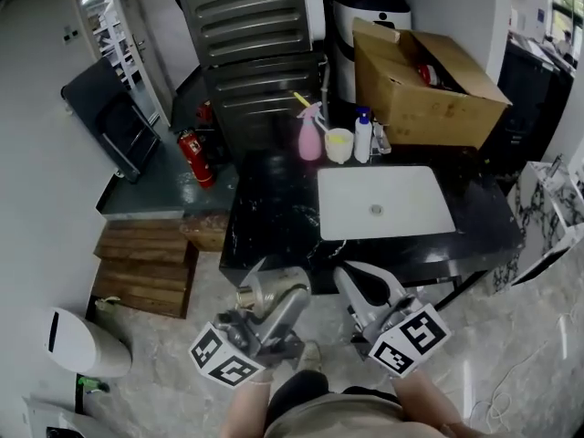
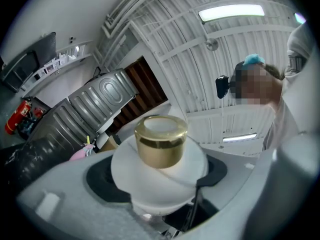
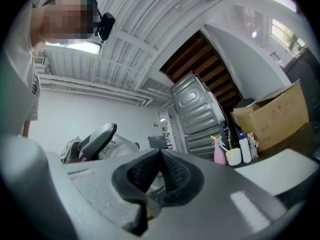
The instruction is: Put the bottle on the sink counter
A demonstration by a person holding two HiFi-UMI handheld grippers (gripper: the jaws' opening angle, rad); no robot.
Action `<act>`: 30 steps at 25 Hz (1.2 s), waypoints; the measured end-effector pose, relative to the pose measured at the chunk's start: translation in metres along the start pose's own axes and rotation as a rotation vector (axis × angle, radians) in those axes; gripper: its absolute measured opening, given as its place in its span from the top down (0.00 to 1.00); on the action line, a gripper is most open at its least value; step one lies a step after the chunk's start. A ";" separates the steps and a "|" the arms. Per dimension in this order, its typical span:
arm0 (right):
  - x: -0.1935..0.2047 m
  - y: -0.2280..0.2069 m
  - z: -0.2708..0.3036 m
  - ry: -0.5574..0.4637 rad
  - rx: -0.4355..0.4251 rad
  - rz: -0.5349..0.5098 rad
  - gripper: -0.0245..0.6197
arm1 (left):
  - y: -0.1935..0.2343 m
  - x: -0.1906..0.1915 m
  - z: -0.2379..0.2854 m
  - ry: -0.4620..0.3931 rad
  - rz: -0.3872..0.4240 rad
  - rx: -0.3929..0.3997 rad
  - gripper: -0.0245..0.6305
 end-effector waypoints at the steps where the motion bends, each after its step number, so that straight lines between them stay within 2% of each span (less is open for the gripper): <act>1: 0.000 -0.005 0.012 -0.005 0.003 0.002 0.96 | 0.011 -0.005 0.005 -0.001 0.000 0.004 0.45; 9: 0.010 -0.040 0.106 -0.009 0.022 -0.007 0.96 | 0.106 -0.038 0.038 0.015 -0.007 0.033 0.45; 16: 0.011 -0.057 0.158 -0.011 0.057 -0.036 0.96 | 0.158 -0.053 0.055 0.016 -0.031 0.079 0.45; 21: 0.014 -0.059 0.180 -0.005 0.066 -0.057 0.96 | 0.179 -0.064 0.065 -0.022 -0.081 0.114 0.45; 25: 0.017 -0.062 0.185 0.000 0.079 -0.056 0.96 | 0.183 -0.066 0.066 -0.022 -0.062 0.135 0.45; 30: 0.023 -0.067 0.185 0.028 0.098 -0.058 0.96 | 0.192 -0.063 0.060 -0.005 -0.041 0.105 0.45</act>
Point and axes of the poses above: the fingertips, and each gripper's own axes: z forward along the fingers, y to its left, x out of its underside, the point moved 5 cm from there along -z, backward along the fingers, and after that the axes turned 4 degrees about -z, right-handed, at the moved point
